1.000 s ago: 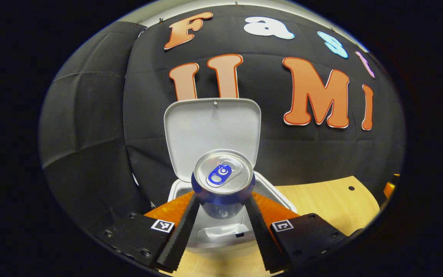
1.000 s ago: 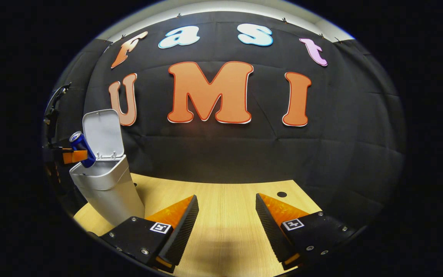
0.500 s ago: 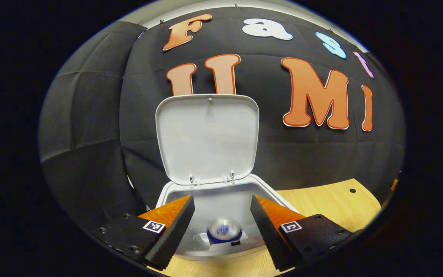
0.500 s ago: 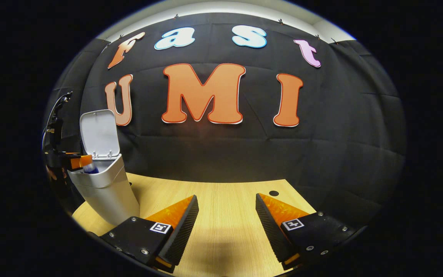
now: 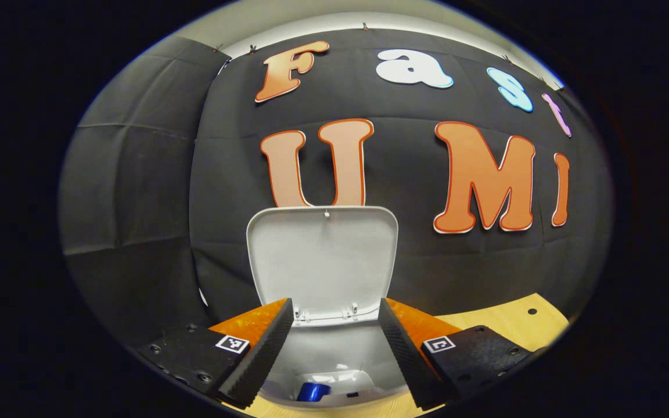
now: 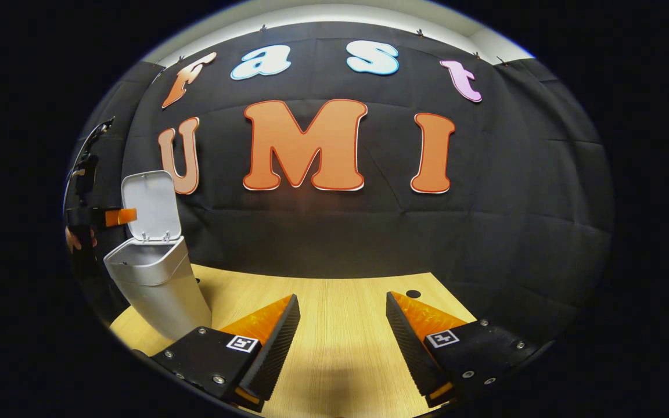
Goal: Press the lid of the desktop garbage bin to open it, pick up the crumpled paper on the desktop and throw it into the bin, then pick up the pop can on the desktop and drop it into the bin, and finally close the garbage bin lid.
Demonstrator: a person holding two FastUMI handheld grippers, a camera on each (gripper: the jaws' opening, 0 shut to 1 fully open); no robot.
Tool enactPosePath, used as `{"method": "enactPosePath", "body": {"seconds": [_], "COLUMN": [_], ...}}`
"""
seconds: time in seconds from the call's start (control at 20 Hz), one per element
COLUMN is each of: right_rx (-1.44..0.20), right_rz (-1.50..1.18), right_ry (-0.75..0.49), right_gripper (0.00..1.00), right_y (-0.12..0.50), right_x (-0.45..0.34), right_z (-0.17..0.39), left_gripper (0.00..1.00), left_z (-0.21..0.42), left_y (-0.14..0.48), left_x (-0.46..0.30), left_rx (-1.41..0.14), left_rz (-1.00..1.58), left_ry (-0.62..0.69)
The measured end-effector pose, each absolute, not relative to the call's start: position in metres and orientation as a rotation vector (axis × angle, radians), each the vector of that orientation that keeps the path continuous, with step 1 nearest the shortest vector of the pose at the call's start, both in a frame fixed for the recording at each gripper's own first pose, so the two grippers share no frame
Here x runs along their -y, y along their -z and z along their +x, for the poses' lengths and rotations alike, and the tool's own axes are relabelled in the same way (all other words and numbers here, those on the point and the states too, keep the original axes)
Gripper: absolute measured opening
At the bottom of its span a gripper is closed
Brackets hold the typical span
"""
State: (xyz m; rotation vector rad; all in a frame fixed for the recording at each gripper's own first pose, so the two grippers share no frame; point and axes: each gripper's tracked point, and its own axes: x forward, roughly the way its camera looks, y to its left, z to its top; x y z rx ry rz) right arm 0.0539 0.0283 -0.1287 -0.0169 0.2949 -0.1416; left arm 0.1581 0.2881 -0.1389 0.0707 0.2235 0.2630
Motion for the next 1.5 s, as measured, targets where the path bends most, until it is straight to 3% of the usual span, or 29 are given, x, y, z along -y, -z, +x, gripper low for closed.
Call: {"method": "enactPosePath", "body": {"seconds": [0.6, 0.95, 1.2, 1.5], "right_rx": [-0.285, -0.282, -0.284, -0.292], "right_rz": [-0.002, -0.007, -0.008, -0.003], "right_ry": [0.175, 0.175, 0.175, 0.180], "right_gripper": [0.89, 0.89, 0.89, 0.89], "right_y": [0.125, 0.125, 0.126, 0.129], "right_x": [-0.021, -0.020, -0.019, -0.018], "right_z": [0.045, 0.041, 0.041, 0.040], "left_gripper": [0.92, 0.94, 0.93, 0.94], "left_z": [0.222, 0.268, 0.288, 0.280], "left_y": [0.017, 0.016, 0.049, 0.066], "left_x": [-0.331, -0.340, -0.341, -0.336], "left_rx": [-0.048, -0.103, -0.176, -0.273], "left_rz": [0.021, 0.048, 0.042, 0.035], "left_ry": [-0.311, -0.298, -0.284, -0.264]}}
